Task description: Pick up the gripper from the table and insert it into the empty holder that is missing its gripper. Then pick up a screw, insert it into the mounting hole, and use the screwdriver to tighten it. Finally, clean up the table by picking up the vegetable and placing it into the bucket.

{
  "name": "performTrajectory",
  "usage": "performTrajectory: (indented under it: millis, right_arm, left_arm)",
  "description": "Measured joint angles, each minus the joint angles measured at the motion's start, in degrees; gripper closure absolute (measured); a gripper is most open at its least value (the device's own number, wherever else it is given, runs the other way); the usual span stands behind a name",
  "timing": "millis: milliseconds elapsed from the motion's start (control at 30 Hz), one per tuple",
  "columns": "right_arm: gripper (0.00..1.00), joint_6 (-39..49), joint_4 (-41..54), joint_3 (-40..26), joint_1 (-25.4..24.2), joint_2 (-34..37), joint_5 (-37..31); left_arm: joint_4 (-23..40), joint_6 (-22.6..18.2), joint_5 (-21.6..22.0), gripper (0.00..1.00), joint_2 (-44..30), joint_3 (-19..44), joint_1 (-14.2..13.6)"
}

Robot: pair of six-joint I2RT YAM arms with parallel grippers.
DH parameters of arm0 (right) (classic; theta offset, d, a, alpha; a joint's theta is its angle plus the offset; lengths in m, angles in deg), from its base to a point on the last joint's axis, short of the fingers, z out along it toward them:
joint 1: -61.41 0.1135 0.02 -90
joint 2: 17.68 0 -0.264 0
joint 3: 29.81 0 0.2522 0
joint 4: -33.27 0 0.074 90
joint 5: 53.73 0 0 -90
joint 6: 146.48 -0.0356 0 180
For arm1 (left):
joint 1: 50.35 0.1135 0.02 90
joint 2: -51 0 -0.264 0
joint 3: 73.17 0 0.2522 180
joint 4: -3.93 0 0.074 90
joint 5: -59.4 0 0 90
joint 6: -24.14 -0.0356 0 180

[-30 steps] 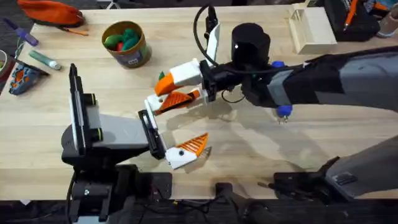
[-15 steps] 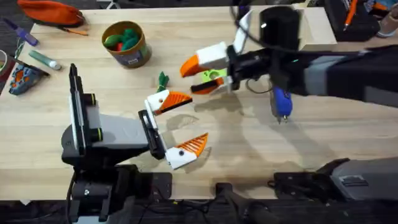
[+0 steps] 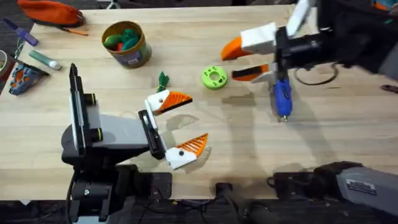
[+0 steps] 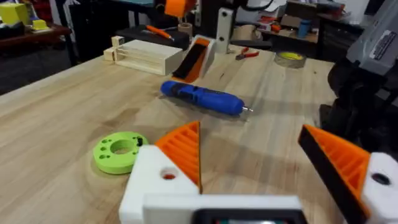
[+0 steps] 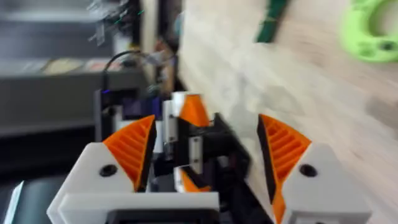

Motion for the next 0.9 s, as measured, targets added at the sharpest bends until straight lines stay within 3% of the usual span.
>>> performTrajectory:
  millis: [167,333,633,900]
  right_arm:
    - [0.138,10.8,17.3,-7.5,-2.1,-2.0,-11.6]
    - [0.135,16.7,27.5,-15.3,-2.1,-2.4,-23.6]
    - [0.136,19.6,35.6,-19.6,-2.1,-2.4,-41.0]
    - [0.135,21.7,36.3,-19.6,-2.1,-2.5,-47.2]
  left_arm:
    - [0.0,0.0,0.0,0.016,0.0,0.0,0.0]
    - [0.0,0.0,0.0,0.015,0.0,0.0,0.0]
    - [0.0,0.0,0.0,0.014,0.0,0.0,0.0]
    - [0.0,0.0,0.0,0.015,0.0,0.0,0.0]
